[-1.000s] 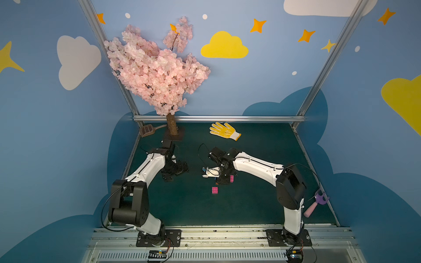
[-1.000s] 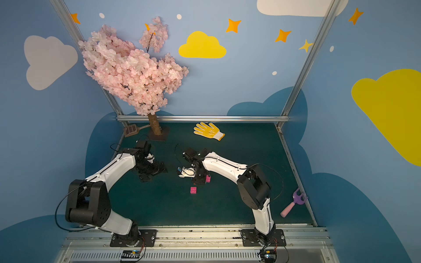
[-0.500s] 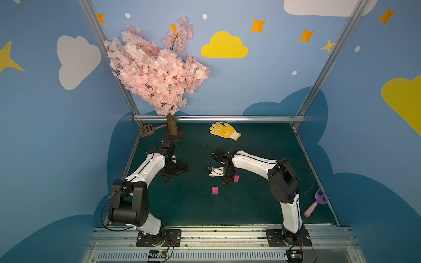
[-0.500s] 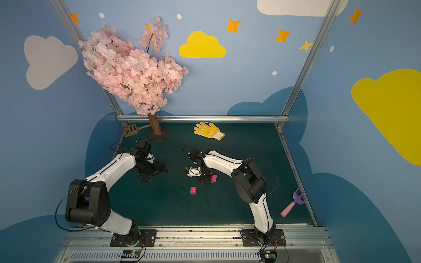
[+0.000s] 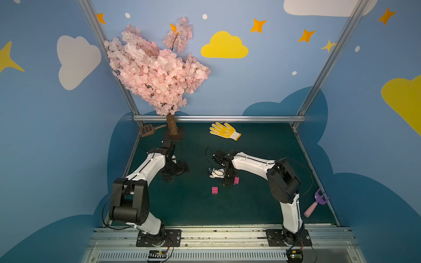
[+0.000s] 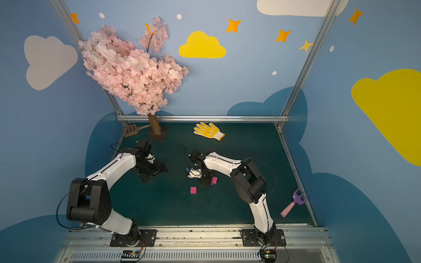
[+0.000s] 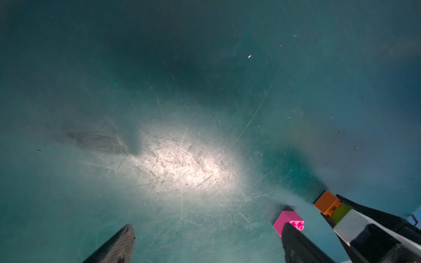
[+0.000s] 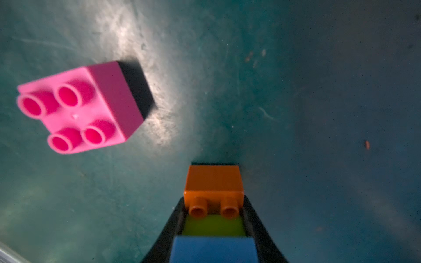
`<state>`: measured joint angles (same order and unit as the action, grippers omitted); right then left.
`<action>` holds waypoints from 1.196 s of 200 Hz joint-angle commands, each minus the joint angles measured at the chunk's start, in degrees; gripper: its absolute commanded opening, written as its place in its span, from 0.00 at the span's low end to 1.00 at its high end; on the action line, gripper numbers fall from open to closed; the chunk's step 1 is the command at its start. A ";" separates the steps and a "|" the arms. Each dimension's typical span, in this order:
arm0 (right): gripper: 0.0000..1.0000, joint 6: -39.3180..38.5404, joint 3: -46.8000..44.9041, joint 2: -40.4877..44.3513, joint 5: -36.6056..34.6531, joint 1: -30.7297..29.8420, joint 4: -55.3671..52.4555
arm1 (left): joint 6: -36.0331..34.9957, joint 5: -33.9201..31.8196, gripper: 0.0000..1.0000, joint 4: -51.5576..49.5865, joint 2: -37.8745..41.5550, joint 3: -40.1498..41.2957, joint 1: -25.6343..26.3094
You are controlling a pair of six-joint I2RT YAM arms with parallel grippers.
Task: Assemble the letter y with lego
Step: Place the lego brick at the center of the board.
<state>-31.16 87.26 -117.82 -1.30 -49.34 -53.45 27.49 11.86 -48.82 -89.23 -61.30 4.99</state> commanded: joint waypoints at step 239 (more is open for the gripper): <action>0.32 2.10 -1.72 -0.90 2.88 -1.45 2.61 | 0.51 0.42 1.00 -0.40 -0.26 0.75 -0.74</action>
<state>-29.52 87.07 -118.06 -1.06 -50.13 -52.21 27.68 12.01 -48.80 -89.23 -61.25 4.51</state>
